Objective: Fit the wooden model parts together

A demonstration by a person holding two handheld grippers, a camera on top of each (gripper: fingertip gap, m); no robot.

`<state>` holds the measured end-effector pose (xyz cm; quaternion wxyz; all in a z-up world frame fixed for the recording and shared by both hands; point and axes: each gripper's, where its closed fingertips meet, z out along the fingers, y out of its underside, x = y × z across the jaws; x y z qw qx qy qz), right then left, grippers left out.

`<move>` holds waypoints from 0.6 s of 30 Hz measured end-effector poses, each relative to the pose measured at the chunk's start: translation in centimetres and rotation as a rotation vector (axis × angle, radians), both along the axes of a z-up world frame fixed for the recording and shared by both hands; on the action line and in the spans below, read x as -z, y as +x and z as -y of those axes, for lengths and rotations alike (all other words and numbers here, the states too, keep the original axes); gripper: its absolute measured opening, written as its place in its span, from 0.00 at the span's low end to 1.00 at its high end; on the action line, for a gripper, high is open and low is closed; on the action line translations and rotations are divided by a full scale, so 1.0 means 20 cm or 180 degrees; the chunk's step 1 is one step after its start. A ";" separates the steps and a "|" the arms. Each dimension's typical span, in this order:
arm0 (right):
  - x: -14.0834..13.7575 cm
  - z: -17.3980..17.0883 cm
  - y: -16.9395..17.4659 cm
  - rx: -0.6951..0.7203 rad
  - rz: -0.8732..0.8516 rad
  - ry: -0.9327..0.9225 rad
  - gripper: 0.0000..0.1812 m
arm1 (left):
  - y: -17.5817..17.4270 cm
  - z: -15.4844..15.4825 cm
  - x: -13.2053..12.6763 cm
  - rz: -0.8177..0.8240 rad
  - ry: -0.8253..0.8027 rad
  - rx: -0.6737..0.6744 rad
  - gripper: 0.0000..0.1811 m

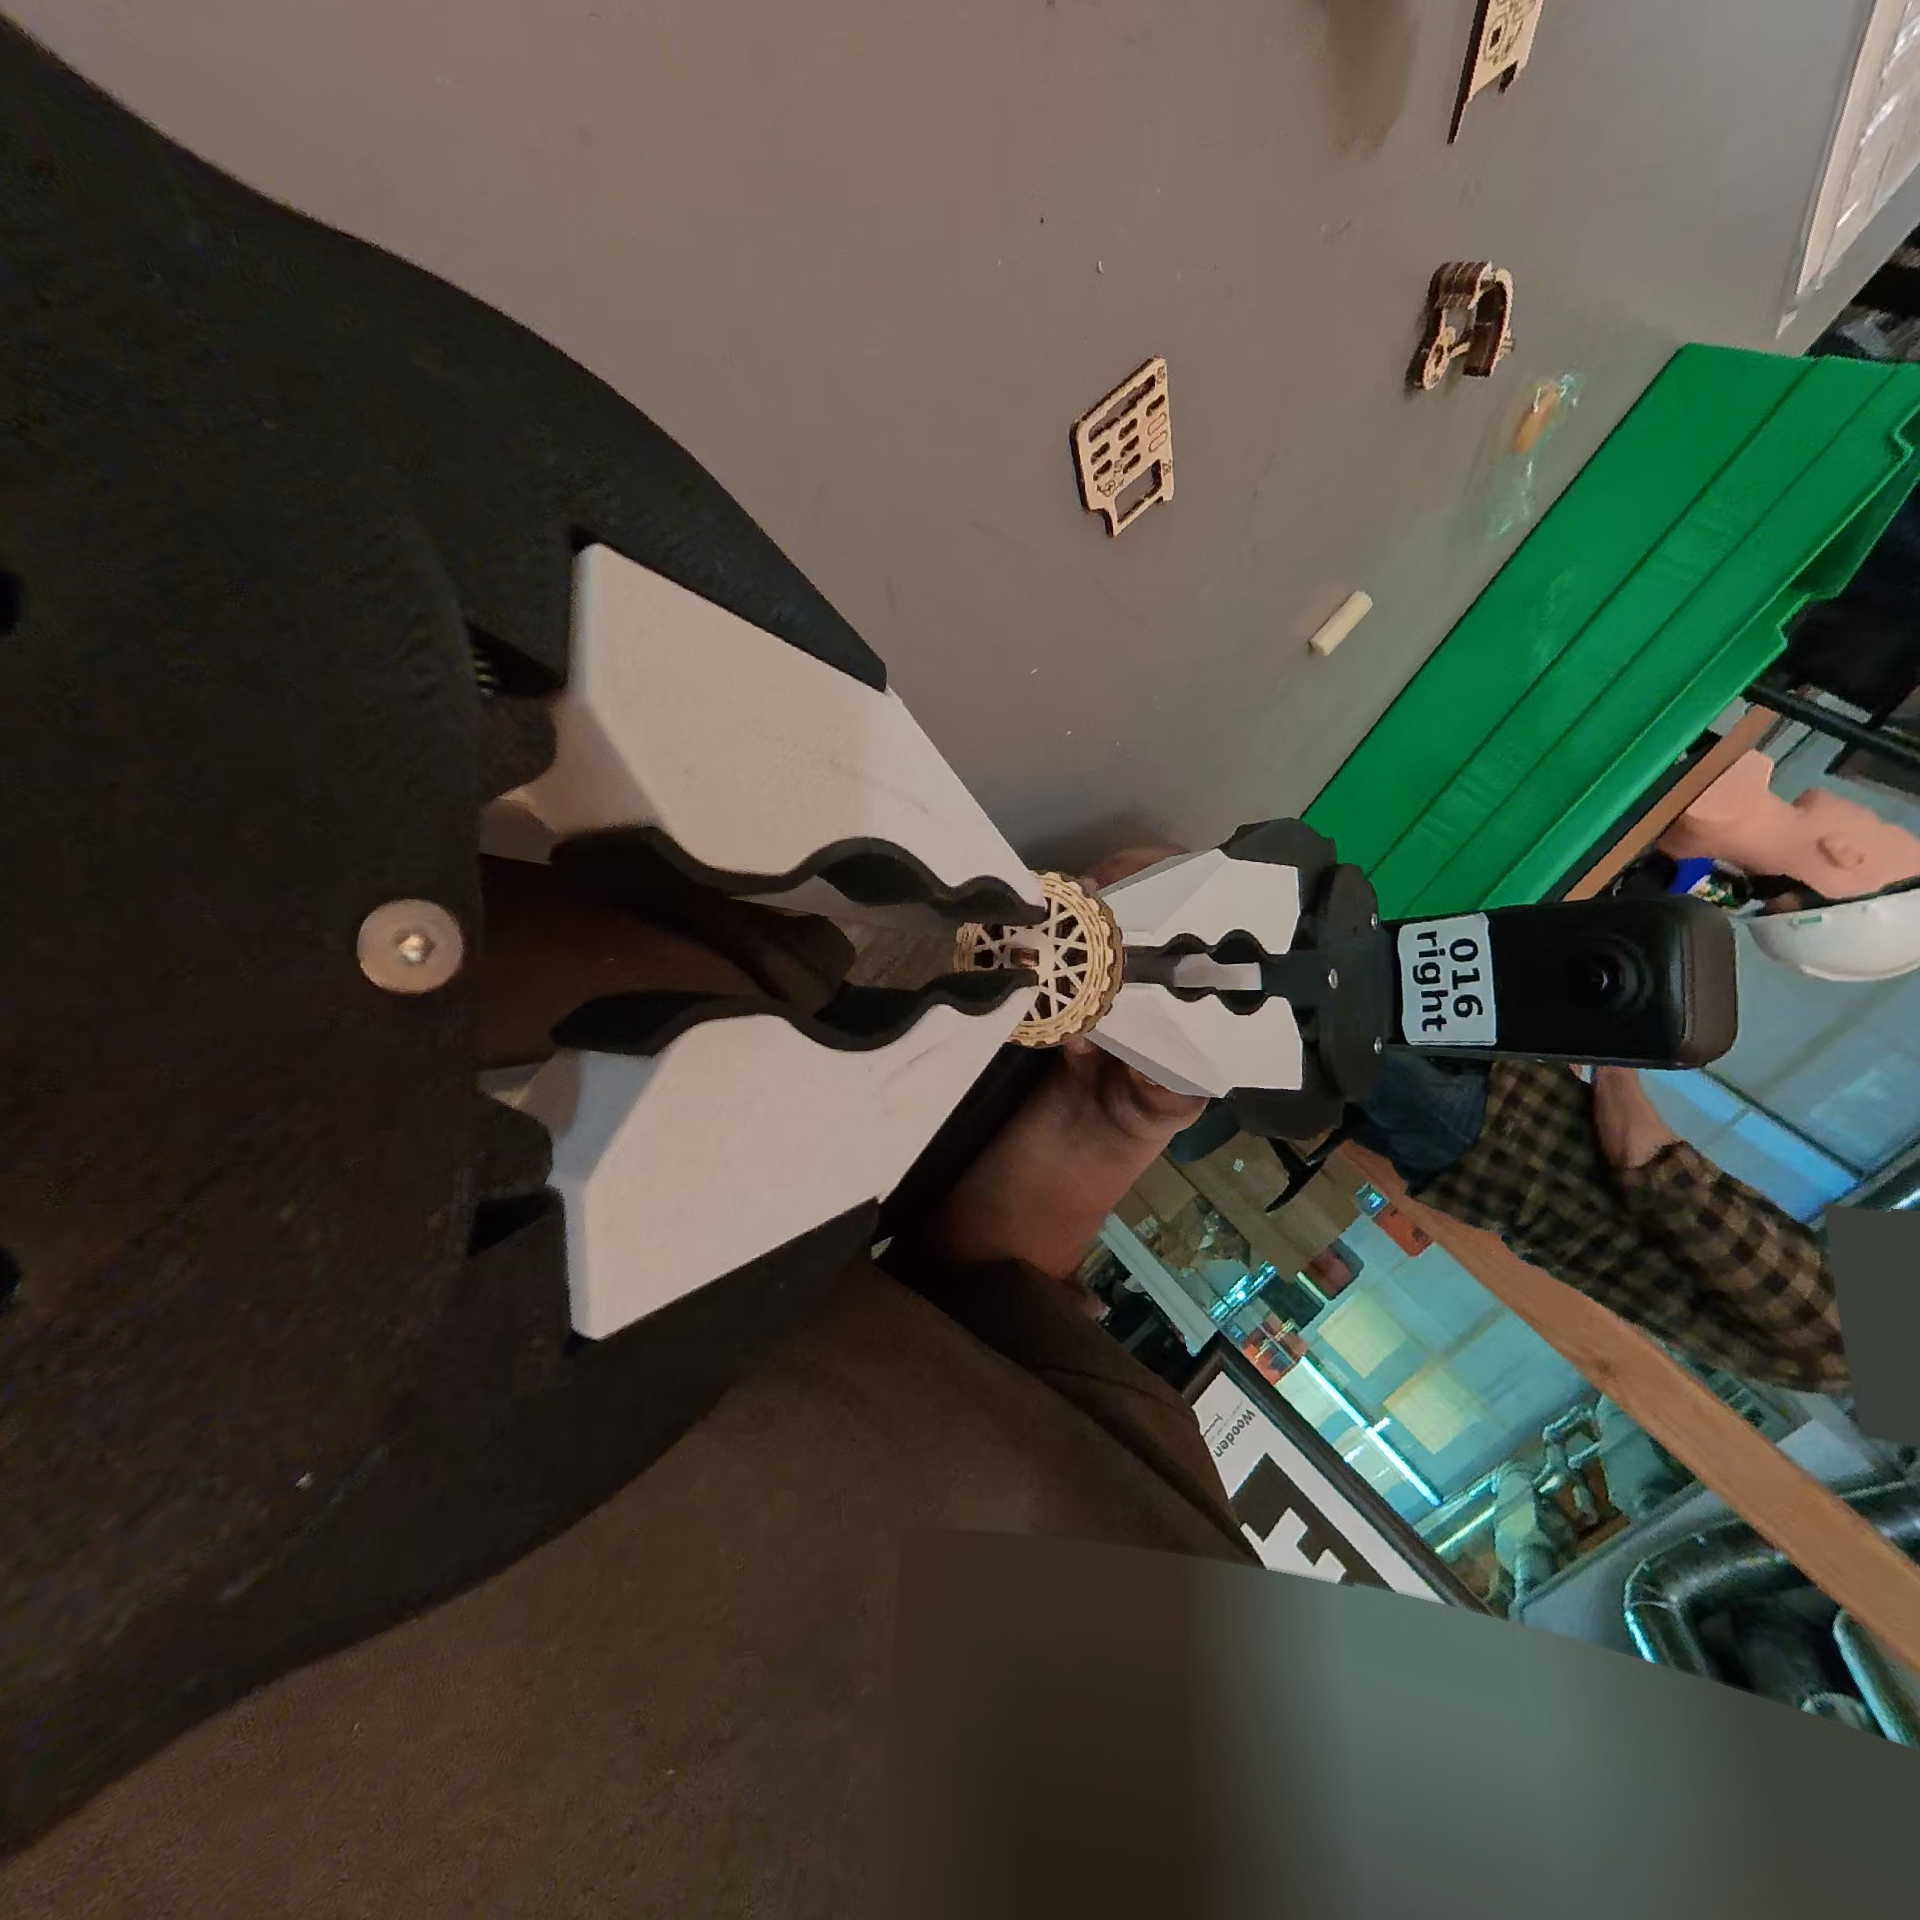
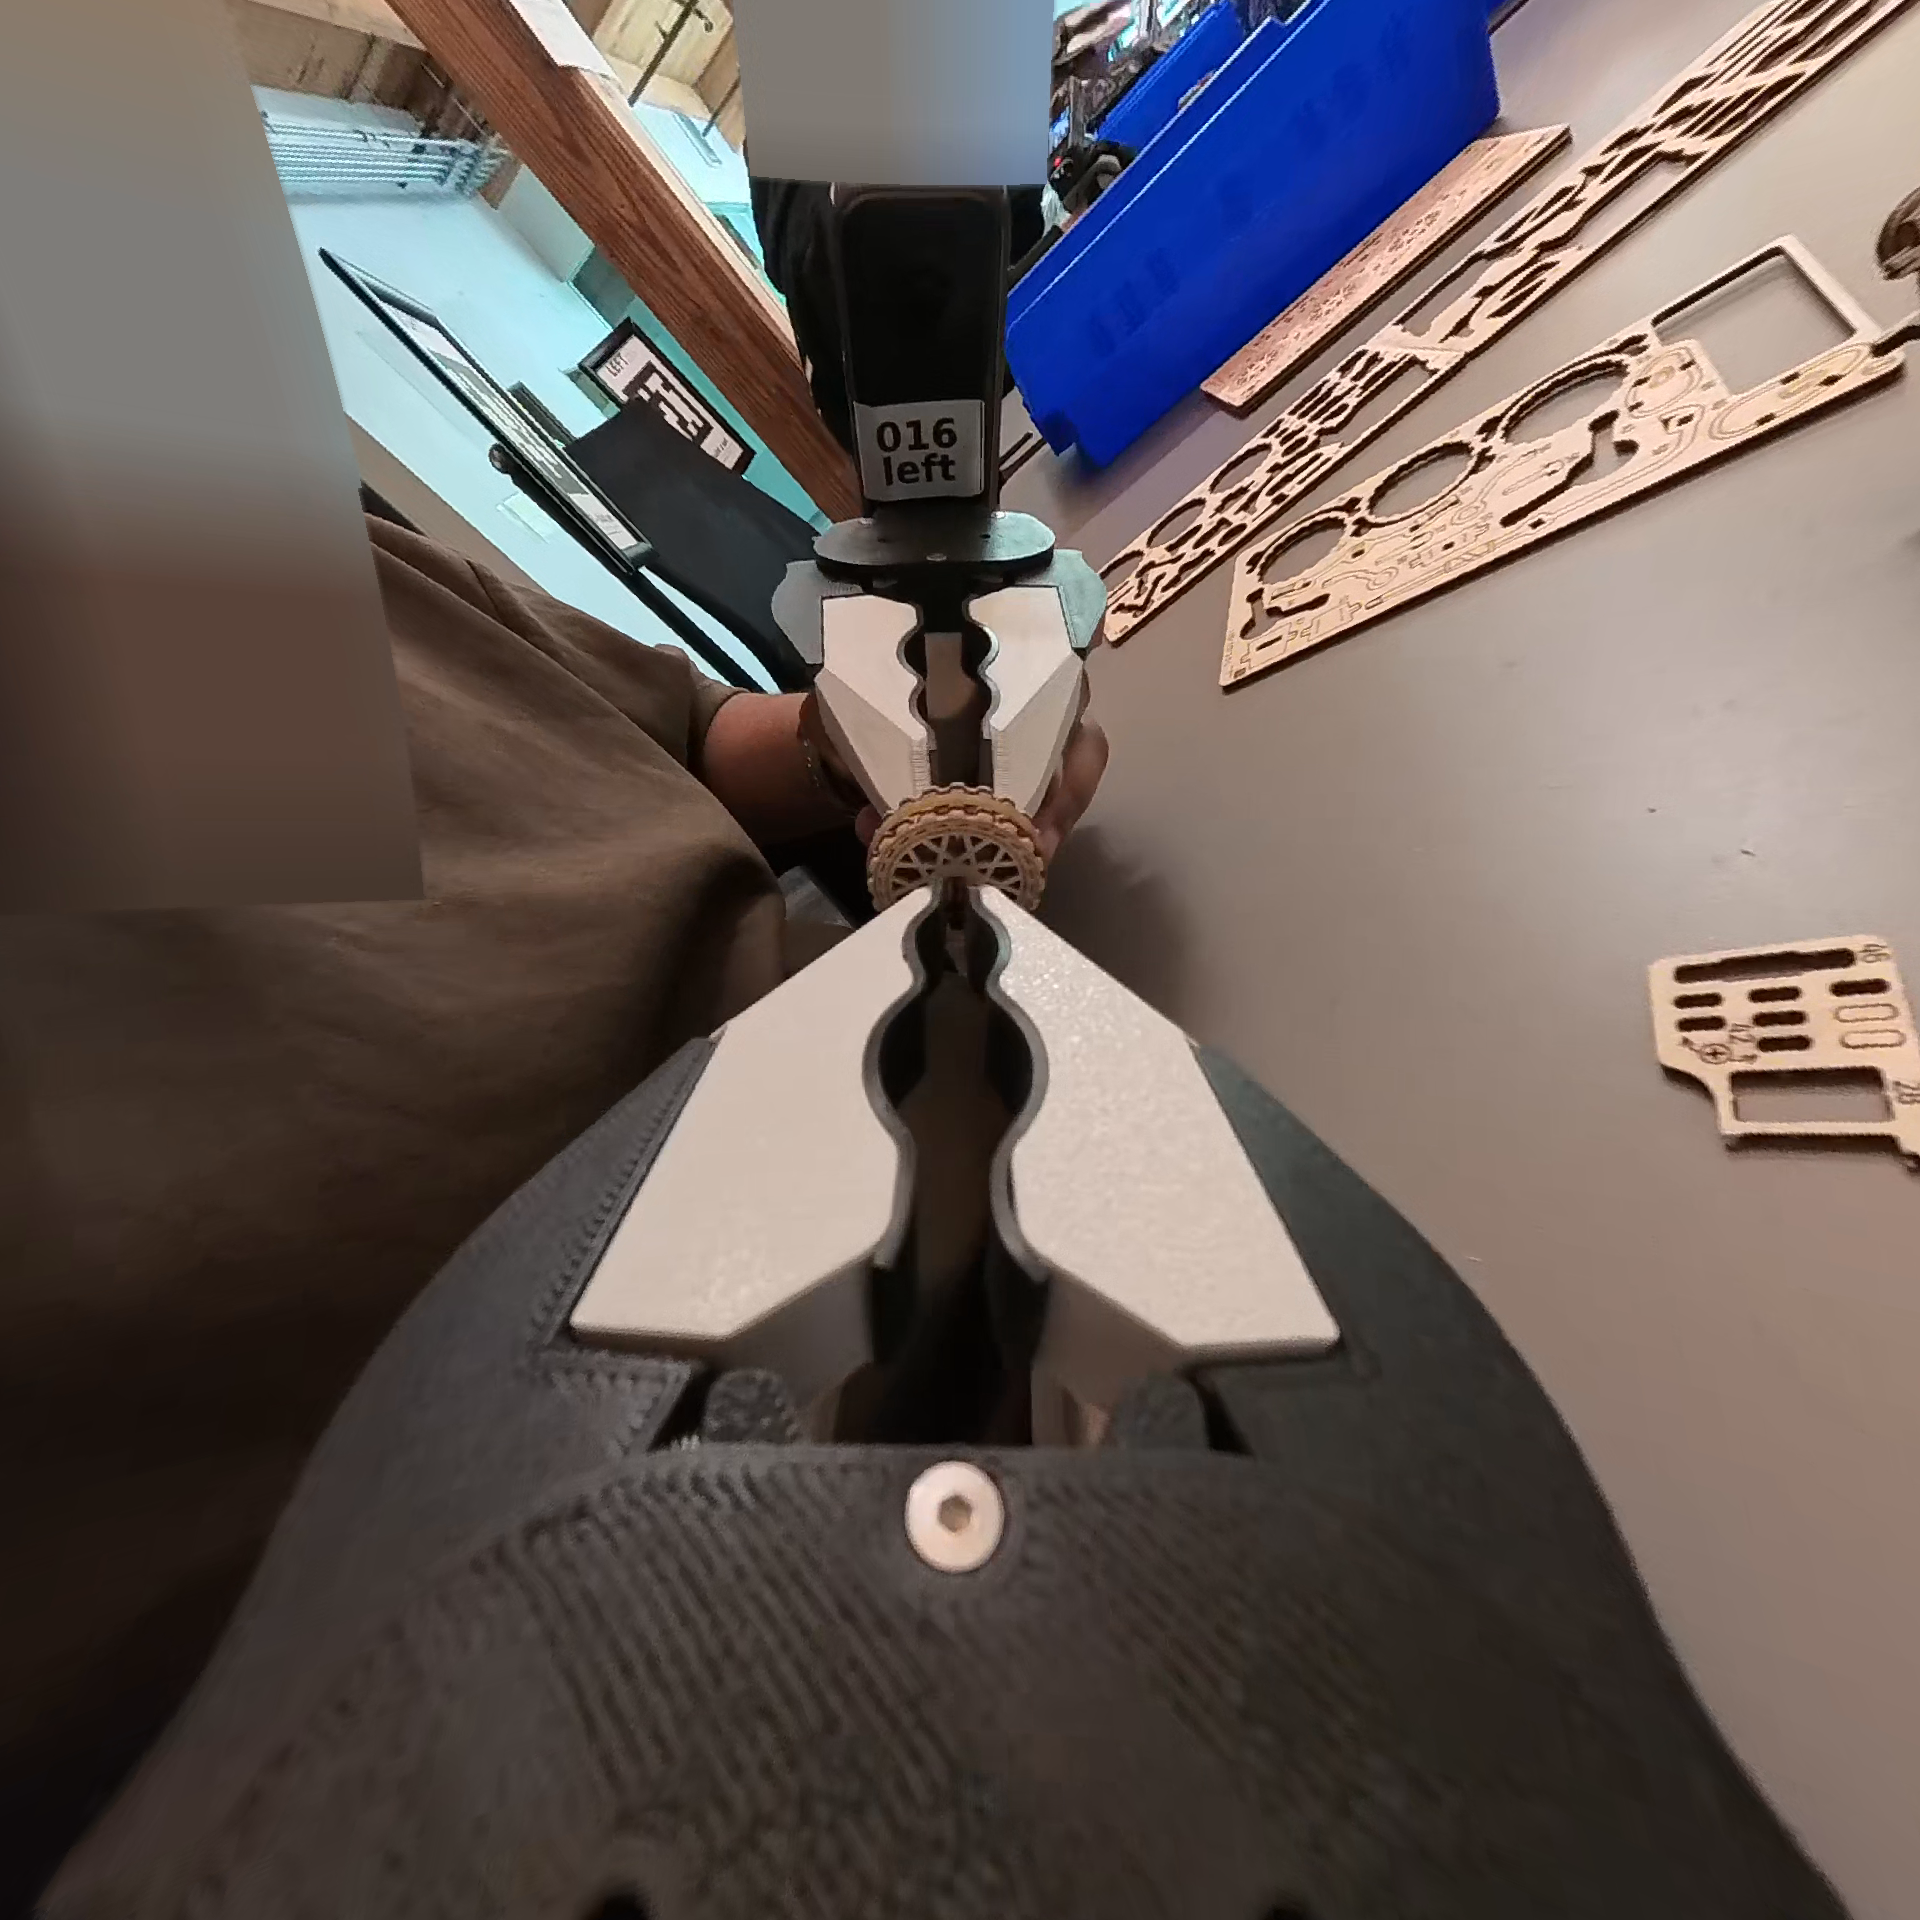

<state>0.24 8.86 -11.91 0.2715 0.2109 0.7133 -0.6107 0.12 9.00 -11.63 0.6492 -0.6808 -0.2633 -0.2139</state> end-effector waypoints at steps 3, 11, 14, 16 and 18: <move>0.01 0.00 0.00 0.0004 -0.0025 0.0027 0.00 | 0.01 0.00 0.00 0.0018 0.0003 0.0036 0.01; 0.01 0.00 -0.02 0.0087 -0.0097 0.0057 0.00 | 0.00 0.00 0.01 0.0210 0.0035 0.0049 0.00; 0.02 0.00 -0.05 0.0221 -0.0239 0.0131 0.03 | -0.03 0.01 0.00 0.0449 0.0165 -0.0026 0.00; 0.03 -0.01 -0.07 0.0304 -0.0386 0.0217 0.05 | -0.06 0.02 0.00 0.0647 0.0275 -0.0096 0.00; 0.04 -0.01 -0.08 0.0379 -0.0588 0.0307 0.07 | -0.09 0.04 0.00 0.0872 0.0393 -0.0155 0.00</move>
